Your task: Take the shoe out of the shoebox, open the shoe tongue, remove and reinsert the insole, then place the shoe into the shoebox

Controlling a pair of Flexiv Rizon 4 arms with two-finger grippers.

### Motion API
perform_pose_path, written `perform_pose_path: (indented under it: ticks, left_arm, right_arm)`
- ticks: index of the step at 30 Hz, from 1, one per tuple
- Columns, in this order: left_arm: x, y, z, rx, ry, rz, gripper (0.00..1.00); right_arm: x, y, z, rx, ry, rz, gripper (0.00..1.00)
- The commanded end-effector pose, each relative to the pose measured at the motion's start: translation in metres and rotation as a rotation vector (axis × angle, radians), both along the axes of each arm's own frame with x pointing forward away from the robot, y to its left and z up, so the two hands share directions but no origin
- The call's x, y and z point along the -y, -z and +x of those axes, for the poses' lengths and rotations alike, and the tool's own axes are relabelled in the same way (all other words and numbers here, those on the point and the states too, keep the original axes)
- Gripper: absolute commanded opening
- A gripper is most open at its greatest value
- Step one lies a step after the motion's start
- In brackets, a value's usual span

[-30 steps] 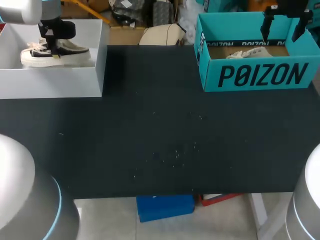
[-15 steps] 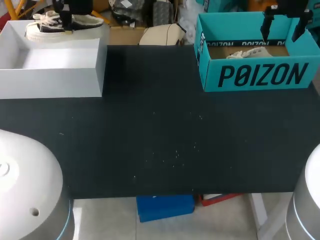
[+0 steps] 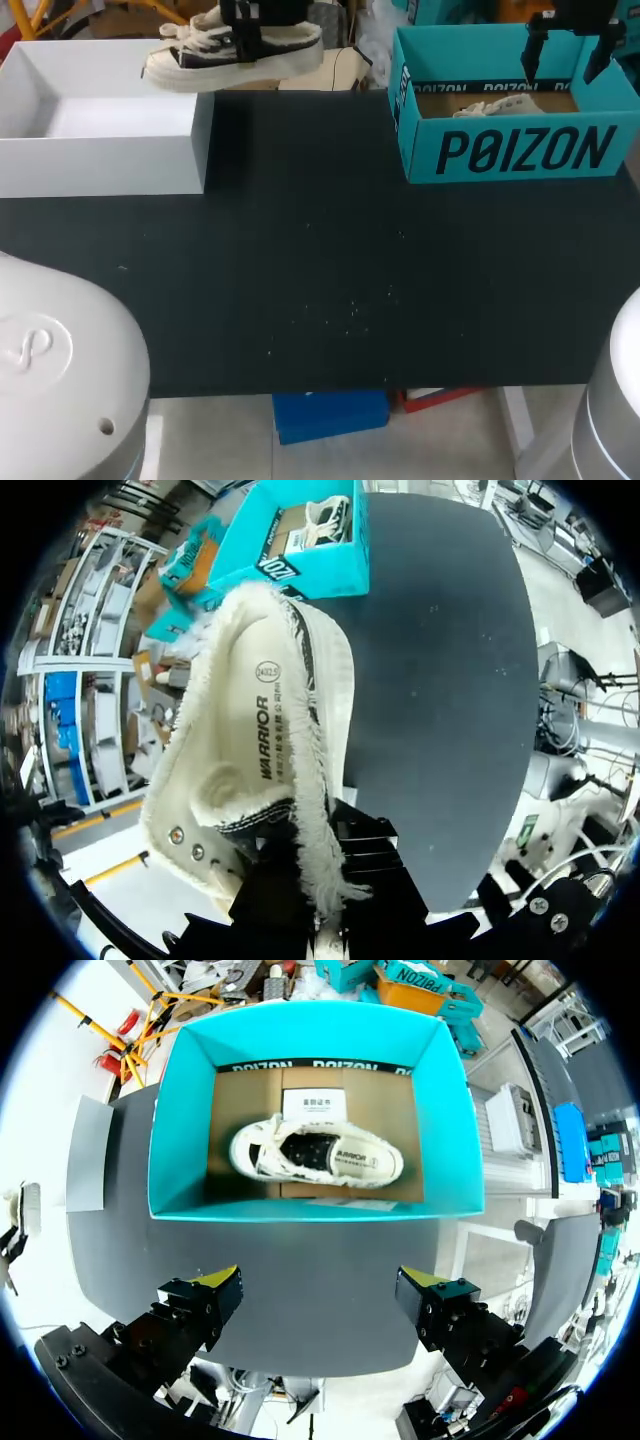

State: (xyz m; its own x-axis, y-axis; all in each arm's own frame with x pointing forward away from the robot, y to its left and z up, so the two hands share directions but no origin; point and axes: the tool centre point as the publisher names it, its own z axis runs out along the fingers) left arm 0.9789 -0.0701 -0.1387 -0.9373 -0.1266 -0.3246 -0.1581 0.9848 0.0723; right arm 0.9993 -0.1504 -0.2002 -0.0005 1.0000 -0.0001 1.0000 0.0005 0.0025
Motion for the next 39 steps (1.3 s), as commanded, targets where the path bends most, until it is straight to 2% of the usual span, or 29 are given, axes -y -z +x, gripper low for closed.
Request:
perform_pose_path:
  ticks: [1, 12, 23, 33, 39]
  left_arm:
    - [0.026, -0.009, -0.048, 0.185, -0.045, 0.069, 0.00]
    - [0.055, 0.065, -0.080, 0.076, -0.078, 0.036, 0.00]
    - [0.097, 0.145, -0.119, 0.020, 0.059, 0.062, 0.00]
    - [0.118, 0.194, -0.148, -0.050, 0.075, 0.037, 0.00]
    - [0.121, 0.220, -0.170, -0.084, 0.090, 0.038, 0.00]
  right_arm:
    - [0.000, 0.000, 0.000, -0.001, 0.000, 0.000, 1.00]
    - [0.000, 0.000, 0.000, -0.001, 0.000, 0.000, 1.00]
    - [0.000, 0.000, 0.000, -0.001, 0.000, 0.000, 1.00]
    - [0.000, 0.000, 0.000, -0.001, 0.000, 0.000, 1.00]
    - [0.000, 0.000, 0.000, -0.001, 0.000, 0.000, 1.00]
